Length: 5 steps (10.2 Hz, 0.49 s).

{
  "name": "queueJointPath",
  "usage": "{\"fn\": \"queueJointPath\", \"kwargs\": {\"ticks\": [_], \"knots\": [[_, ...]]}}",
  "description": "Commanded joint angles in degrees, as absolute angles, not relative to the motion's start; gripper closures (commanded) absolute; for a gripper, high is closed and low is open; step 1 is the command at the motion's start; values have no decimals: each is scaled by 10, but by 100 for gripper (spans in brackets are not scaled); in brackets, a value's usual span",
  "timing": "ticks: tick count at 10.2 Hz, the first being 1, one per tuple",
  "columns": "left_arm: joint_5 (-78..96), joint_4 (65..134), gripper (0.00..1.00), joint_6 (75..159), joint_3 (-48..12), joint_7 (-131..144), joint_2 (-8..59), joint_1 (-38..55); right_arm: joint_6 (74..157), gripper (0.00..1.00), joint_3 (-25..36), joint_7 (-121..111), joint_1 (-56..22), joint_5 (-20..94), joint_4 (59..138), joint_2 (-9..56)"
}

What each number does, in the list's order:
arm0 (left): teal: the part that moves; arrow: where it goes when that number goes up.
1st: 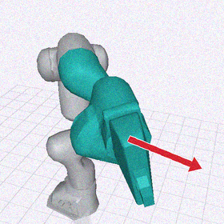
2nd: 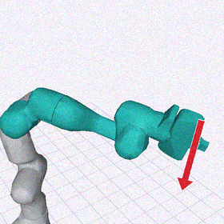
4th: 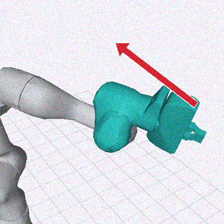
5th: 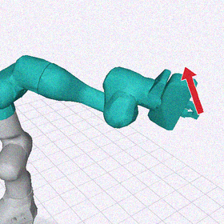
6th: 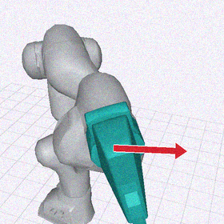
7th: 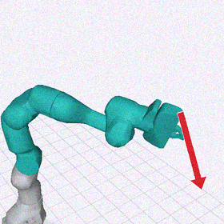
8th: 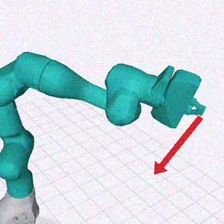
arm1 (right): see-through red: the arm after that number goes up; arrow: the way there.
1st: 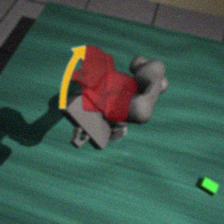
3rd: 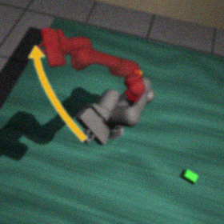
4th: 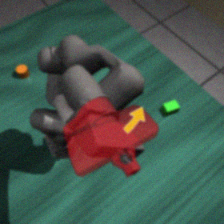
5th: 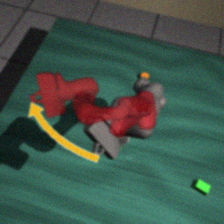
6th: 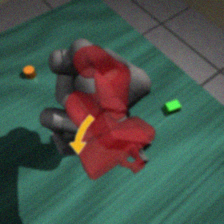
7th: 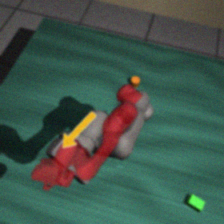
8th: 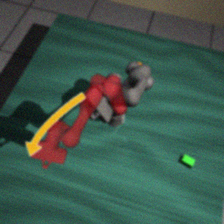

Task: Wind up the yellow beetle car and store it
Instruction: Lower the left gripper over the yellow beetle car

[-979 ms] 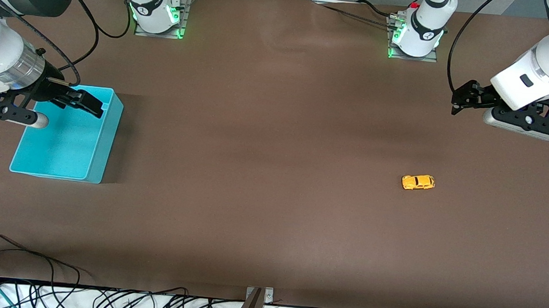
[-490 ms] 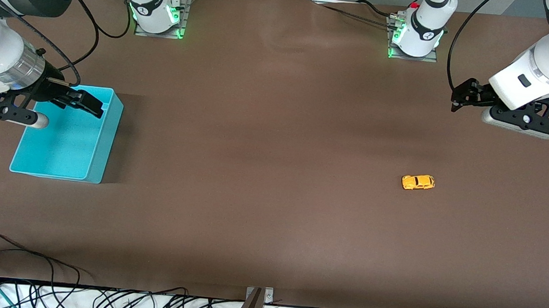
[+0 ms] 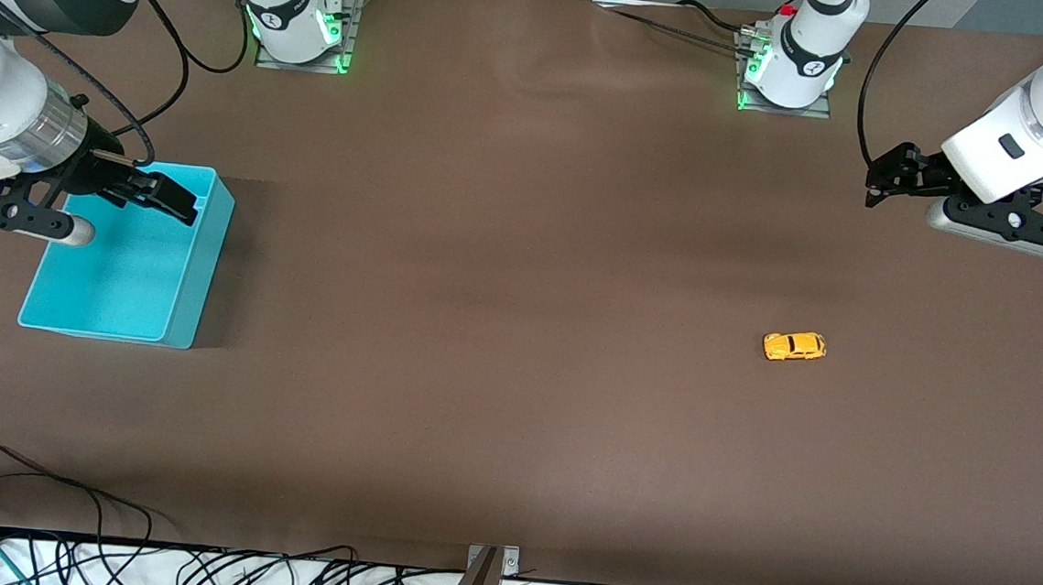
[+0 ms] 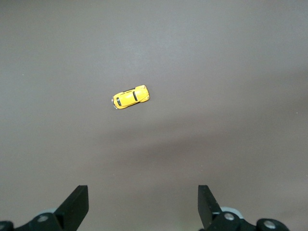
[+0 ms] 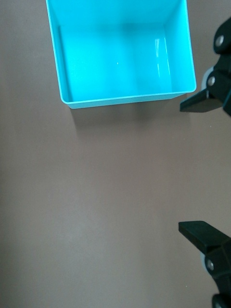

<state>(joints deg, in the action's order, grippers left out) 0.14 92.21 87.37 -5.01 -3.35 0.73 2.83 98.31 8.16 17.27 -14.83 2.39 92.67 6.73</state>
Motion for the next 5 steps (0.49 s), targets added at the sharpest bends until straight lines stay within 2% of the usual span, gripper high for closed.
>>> {"fn": "queueJointPath", "kwargs": {"ticks": [1, 5], "knots": [[9, 911, 0, 864, -50, -33, 23, 33, 971, 0, 80, 170, -145, 27, 911, 73], [7, 905, 0, 864, -52, -36, 38, 33, 971, 0, 80, 163, -145, 27, 911, 74]]}}
